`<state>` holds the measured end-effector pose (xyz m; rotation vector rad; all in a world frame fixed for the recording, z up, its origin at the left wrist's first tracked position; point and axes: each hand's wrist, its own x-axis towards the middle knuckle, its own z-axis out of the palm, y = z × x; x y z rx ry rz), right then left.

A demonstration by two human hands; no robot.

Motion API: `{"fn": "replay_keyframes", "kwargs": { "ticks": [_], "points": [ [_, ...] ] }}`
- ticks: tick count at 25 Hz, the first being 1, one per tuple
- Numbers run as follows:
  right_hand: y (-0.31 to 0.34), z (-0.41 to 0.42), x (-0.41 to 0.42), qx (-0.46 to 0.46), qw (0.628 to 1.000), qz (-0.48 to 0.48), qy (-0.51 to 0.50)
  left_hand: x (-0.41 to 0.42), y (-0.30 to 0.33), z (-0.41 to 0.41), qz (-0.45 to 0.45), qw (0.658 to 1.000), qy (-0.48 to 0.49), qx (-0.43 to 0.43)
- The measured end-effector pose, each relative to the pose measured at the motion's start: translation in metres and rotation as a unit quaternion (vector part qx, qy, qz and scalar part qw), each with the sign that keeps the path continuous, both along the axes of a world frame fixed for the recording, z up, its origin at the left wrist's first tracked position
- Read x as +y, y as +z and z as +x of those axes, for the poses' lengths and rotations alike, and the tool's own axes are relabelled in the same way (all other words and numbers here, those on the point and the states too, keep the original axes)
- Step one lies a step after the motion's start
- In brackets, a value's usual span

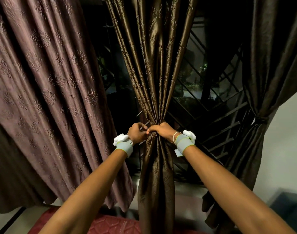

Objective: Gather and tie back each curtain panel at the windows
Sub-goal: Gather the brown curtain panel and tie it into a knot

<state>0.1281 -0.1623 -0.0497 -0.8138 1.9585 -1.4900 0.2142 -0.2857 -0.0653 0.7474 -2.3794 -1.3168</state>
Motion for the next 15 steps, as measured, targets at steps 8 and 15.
{"fn": "replay_keyframes", "kwargs": {
  "ticks": [8,15],
  "points": [
    [-0.003,0.0,-0.011,-0.087,0.994,-0.036,-0.053,0.023,0.003,0.007,0.246,0.957,-0.148,0.032],
    [0.005,-0.013,-0.006,-0.026,0.998,0.038,-0.048,0.051,0.005,-0.018,0.146,0.968,-0.196,0.059]
  ]
}}
